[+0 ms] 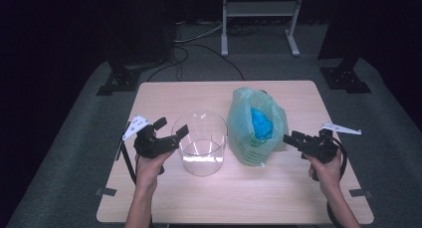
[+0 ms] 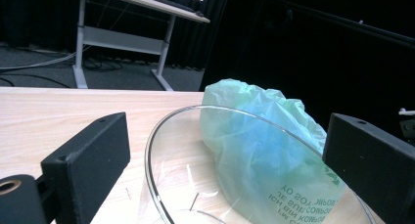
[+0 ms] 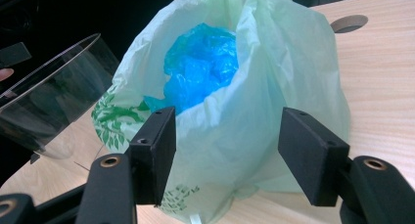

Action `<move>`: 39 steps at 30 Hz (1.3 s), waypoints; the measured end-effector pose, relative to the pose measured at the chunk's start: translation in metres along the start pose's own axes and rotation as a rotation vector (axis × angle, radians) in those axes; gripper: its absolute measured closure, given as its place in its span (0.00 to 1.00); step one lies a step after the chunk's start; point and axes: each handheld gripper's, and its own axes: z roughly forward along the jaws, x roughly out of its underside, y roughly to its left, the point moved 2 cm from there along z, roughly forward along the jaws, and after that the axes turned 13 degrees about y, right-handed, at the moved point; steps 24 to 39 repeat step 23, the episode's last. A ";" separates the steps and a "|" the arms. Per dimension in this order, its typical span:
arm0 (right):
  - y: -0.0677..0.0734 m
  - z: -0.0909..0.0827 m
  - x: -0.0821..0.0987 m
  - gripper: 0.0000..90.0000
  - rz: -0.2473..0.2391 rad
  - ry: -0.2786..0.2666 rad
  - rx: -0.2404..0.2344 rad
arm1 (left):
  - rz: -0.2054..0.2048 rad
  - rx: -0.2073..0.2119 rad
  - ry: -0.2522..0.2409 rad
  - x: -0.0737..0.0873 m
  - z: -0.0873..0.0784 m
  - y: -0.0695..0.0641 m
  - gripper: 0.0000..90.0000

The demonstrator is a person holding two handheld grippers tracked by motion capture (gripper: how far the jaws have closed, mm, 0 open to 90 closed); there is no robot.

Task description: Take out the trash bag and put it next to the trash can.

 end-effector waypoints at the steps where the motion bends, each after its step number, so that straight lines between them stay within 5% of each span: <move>1: -0.001 0.000 0.002 0.43 0.000 -0.001 -0.001 | 0.002 0.001 0.001 0.000 0.000 0.000 0.03; 23: -0.003 -0.011 0.051 0.43 0.026 -0.008 0.021 | -0.001 0.009 -0.007 -0.001 -0.002 -0.001 0.03; 39: -0.003 -0.011 0.051 0.43 0.026 -0.008 0.021 | -0.001 0.009 -0.007 -0.001 -0.002 -0.001 0.03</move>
